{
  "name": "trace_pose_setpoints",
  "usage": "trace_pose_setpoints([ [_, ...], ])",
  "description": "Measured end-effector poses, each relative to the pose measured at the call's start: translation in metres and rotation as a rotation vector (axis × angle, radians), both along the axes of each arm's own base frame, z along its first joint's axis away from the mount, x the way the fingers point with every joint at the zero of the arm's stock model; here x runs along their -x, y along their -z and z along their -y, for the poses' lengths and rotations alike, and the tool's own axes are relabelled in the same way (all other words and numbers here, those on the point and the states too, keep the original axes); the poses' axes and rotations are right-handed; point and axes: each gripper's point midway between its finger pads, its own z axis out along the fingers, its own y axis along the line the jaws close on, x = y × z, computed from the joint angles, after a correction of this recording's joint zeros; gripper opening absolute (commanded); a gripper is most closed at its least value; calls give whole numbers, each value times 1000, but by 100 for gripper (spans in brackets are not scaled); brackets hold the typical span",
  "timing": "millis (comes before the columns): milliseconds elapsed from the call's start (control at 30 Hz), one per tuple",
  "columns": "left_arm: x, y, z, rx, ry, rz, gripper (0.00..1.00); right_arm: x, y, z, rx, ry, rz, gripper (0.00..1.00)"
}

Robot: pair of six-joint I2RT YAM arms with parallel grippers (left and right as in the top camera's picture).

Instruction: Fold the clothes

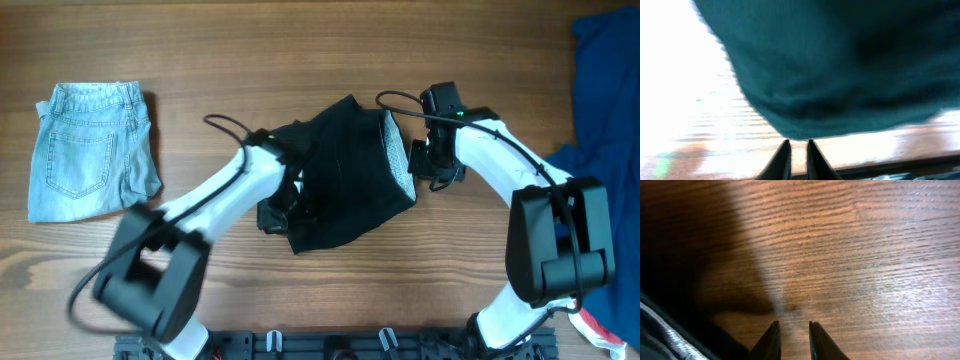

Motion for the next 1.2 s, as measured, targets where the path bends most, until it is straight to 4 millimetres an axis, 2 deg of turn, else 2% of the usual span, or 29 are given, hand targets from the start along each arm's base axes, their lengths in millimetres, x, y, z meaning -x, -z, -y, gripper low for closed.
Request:
trace_pose_setpoints([
  [33, -6, -9, -3, 4, 0, 49, 80, -2, -3, 0, -1, 0, 6, 20],
  [67, -10, -17, -6, 7, 1, 87, 95, -4, -7, -1, -3, 0, 11, 20],
  [167, -34, -46, -16, 22, -26, 246, 94, -10, -29, -2, -12, 0, 57, 20],
  [267, -84, -82, -20, 90, -59, 508, 92, -15, -67, -7, -49, -3, 137, 20],
  [300, -107, -98, -23, 114, -68, 618, 90, -14, -88, -11, -80, -8, 180, 20],
  [400, -153, -123, -30, 155, -106, 800, 86, 6, -113, -21, -159, -23, 174, 21],
  [467, -182, -131, -39, 166, -136, 888, 83, 20, -119, -27, -202, -33, 140, 21],
  [533, -200, -125, -45, 167, -159, 914, 81, 27, -117, -32, -220, -42, 109, 21],
  [600, -217, -107, -49, 161, -174, 906, 81, 34, -113, -41, -239, -61, 84, 21],
  [667, -224, -74, -51, 150, -179, 845, 80, 39, -106, -52, -258, -94, 74, 22],
  [767, -222, -30, -49, 143, -173, 743, 78, 49, -92, -69, -277, -141, 49, 24],
  [900, -206, 20, -46, 134, -161, 596, 71, 58, -71, -89, -297, -193, 47, 27],
  [967, -194, 36, -47, 121, -151, 525, 65, 61, -61, -93, -306, -195, 54, 27],
  [1100, -174, 40, -49, 108, -150, 431, 51, 65, -38, -93, -314, -175, 59, 28],
  [1133, -163, 41, -52, 95, -147, 382, 42, 65, -31, -93, -317, -171, 69, 28],
  [1200, -144, 44, -55, 77, -149, 299, 34, 65, -18, -93, -318, -168, 70, 28],
])
